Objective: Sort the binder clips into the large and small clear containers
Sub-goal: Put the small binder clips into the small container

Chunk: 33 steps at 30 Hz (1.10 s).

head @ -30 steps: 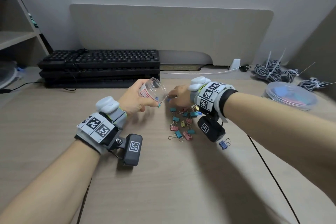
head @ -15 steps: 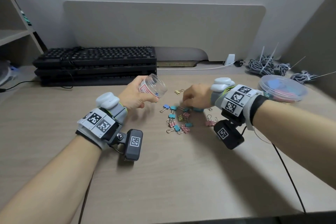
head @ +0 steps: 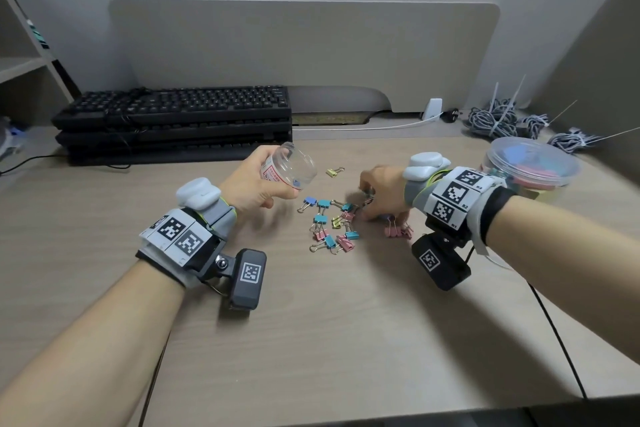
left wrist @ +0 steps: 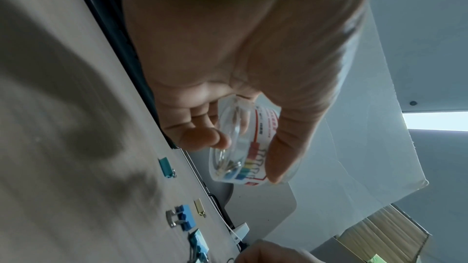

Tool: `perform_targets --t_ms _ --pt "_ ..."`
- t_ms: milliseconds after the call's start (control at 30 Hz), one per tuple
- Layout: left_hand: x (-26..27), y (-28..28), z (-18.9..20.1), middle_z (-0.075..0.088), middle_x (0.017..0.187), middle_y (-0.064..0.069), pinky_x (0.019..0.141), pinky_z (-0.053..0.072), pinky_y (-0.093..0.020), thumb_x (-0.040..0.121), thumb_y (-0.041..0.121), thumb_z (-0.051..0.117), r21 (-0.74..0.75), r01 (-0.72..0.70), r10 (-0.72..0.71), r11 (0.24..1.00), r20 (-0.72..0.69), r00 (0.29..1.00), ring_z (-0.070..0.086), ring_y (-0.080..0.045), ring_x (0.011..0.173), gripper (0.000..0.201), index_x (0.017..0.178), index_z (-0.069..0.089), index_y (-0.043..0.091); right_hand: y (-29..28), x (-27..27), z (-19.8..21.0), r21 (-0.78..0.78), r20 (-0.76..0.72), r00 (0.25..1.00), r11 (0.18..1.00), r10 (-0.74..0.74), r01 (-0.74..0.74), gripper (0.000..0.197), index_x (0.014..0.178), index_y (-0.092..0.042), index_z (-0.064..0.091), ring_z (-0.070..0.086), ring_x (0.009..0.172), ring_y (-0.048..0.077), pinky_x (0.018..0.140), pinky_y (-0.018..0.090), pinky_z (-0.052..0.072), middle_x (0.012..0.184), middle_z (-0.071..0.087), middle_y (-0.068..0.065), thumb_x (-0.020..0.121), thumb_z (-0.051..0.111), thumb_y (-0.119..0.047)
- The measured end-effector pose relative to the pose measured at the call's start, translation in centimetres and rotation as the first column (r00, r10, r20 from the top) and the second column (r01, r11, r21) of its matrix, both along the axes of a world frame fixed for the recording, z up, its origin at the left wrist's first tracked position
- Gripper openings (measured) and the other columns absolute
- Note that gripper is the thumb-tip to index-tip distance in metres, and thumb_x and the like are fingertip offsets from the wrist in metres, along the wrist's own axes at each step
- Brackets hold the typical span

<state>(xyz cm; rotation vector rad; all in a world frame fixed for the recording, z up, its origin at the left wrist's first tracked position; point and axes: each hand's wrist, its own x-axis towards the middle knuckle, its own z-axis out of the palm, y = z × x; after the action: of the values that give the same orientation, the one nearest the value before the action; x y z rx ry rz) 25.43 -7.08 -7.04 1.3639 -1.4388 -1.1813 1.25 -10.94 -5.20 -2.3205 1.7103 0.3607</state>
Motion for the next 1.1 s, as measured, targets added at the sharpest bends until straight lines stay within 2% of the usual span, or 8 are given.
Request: perform_targets --t_ms 233,400,467,567,700,833,967,1100 --pt "-0.8 0.4 -0.3 0.054 0.099 -0.006 0.054 0.032 -0.03 0.055 0.009 0.077 0.017 0.053 -0.052 0.998 -0.037 0.998 0.046 -0.018 0.074 0.08 0.128 0.049 0.025 0.4 0.7 -0.4 -0.059 -0.063 0.997 0.997 0.05 -0.054 0.031 0.113 -0.017 0.063 0.064 0.089 0.027 0.066 0.031 0.053 0.106 0.065 0.005 0.083 0.062 -0.02" --pt "-1.0 0.7 -0.3 0.059 0.101 -0.007 0.052 0.036 -0.026 0.055 0.011 0.079 0.011 0.094 -0.094 0.996 0.013 0.995 0.053 -0.011 0.067 0.078 0.126 0.05 0.027 -0.1 0.2 0.7 -0.035 0.302 0.951 0.996 -0.07 0.084 0.022 0.105 -0.009 0.063 0.067 0.058 0.026 0.066 0.039 0.061 0.087 0.073 0.01 0.084 0.062 -0.017" --pt "-1.1 0.8 -0.4 0.06 0.102 0.0 0.055 0.039 -0.027 0.055 0.014 0.08 0.018 0.112 -0.112 0.994 0.029 0.993 0.059 -0.007 0.064 0.078 0.126 0.05 0.028 -0.2 0.4 1.6 -0.04 0.48 0.873 0.991 -0.09 0.125 0.02 0.102 -0.007 0.065 0.068 0.056 0.026 0.064 0.039 0.061 0.082 0.069 0.011 0.083 0.061 -0.004" --pt "-1.3 0.9 -0.4 0.059 0.103 0.008 0.059 0.041 -0.028 0.05 0.021 0.082 0.035 0.131 -0.132 0.991 0.024 0.991 0.059 -0.01 0.074 0.076 0.119 0.052 0.034 0.5 1.7 3.6 0.044 0.781 0.614 0.991 -0.115 0.129 0.015 0.091 -0.002 0.062 0.059 0.051 0.024 0.056 0.037 0.059 0.069 0.057 0.01 0.081 0.061 0.009" --pt "-1.6 1.2 -0.5 0.066 0.099 0.011 0.065 0.04 -0.033 0.05 0.022 0.084 0.061 0.147 -0.146 0.987 -0.019 0.989 0.054 -0.012 0.087 0.07 0.113 0.056 0.035 1.5 4.1 5.0 0.064 0.916 0.393 0.996 -0.083 0.06 0.018 0.084 -0.004 0.061 0.053 0.055 0.023 0.053 0.035 0.057 0.068 0.052 0.009 0.078 0.064 0.013" --pt "-1.8 1.2 -0.6 0.067 0.099 0.007 0.067 0.041 -0.035 0.056 0.021 0.082 0.055 0.183 -0.181 0.982 -0.037 0.983 0.054 -0.015 0.092 0.069 0.119 0.058 0.032 2.3 5.2 4.3 0.007 0.905 0.426 1.0 -0.017 0.024 0.019 0.082 -0.007 0.06 0.06 0.059 0.029 0.067 0.049 0.06 0.071 0.057 0.011 0.078 0.07 0.009" --pt "-2.1 1.2 -0.7 0.06 0.095 -0.004 0.057 0.035 -0.029 0.048 0.021 0.079 0.04 0.186 -0.184 0.982 -0.039 0.982 0.047 -0.021 0.085 0.079 0.123 0.055 0.021 3.0 5.4 3.5 -0.105 0.84 0.533 0.994 0.099 -0.02 0.01 0.087 -0.005 0.064 0.066 0.068 0.033 0.066 0.052 0.06 0.078 0.061 0.014 0.081 0.071 -0.002" --pt "-2.1 1.2 -0.8 0.061 0.096 -0.006 0.064 0.036 -0.033 0.041 0.022 0.074 0.014 0.183 -0.182 0.983 -0.046 0.982 0.051 -0.02 0.089 0.084 0.123 0.055 0.016 3.1 5.1 3.6 -0.234 0.772 0.604 0.972 0.197 -0.017 0.009 0.083 -0.009 0.069 0.07 0.072 0.031 0.07 0.049 0.059 0.079 0.07 0.006 0.085 0.067 -0.017"
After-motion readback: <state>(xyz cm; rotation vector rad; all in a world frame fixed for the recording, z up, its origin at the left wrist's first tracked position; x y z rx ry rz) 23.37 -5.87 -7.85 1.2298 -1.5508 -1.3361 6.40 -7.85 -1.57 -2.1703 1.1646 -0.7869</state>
